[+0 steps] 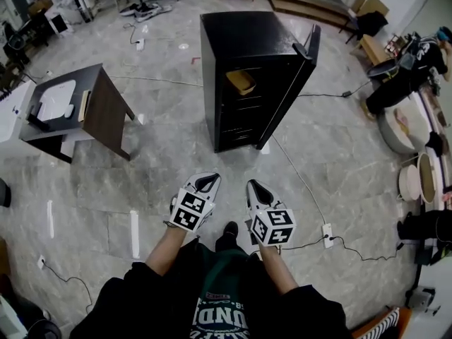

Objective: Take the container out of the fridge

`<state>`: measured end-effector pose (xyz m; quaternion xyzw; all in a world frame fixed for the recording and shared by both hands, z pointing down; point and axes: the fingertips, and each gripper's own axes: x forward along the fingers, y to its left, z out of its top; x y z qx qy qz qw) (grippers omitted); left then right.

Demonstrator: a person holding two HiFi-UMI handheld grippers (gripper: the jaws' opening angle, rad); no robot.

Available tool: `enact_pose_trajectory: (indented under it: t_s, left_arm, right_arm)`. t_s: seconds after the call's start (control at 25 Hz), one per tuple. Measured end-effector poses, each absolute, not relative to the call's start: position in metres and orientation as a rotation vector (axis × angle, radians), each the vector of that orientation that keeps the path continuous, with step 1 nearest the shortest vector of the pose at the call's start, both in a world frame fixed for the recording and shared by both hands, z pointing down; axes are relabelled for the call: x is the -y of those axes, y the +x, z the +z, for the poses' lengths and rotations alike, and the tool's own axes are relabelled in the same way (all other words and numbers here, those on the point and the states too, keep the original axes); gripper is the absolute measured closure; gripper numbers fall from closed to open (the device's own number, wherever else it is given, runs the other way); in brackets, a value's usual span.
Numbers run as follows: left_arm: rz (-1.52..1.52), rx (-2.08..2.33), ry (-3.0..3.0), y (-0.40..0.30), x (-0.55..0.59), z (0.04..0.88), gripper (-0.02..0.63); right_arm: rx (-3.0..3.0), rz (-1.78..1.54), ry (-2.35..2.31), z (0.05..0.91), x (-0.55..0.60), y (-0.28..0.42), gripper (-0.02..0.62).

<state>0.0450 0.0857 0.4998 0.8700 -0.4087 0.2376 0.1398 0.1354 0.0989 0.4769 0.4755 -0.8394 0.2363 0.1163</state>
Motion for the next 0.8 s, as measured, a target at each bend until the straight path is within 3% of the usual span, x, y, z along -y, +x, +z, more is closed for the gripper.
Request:
enact_pose_trajectory:
  t_s: [0.8]
  left_arm:
    - [0.617, 1.280, 2.396, 0.048, -0.007, 0.507, 0.593]
  right_arm:
    - [2.485, 0.716, 1.238, 0.491, -0.019, 0.144, 0.559]
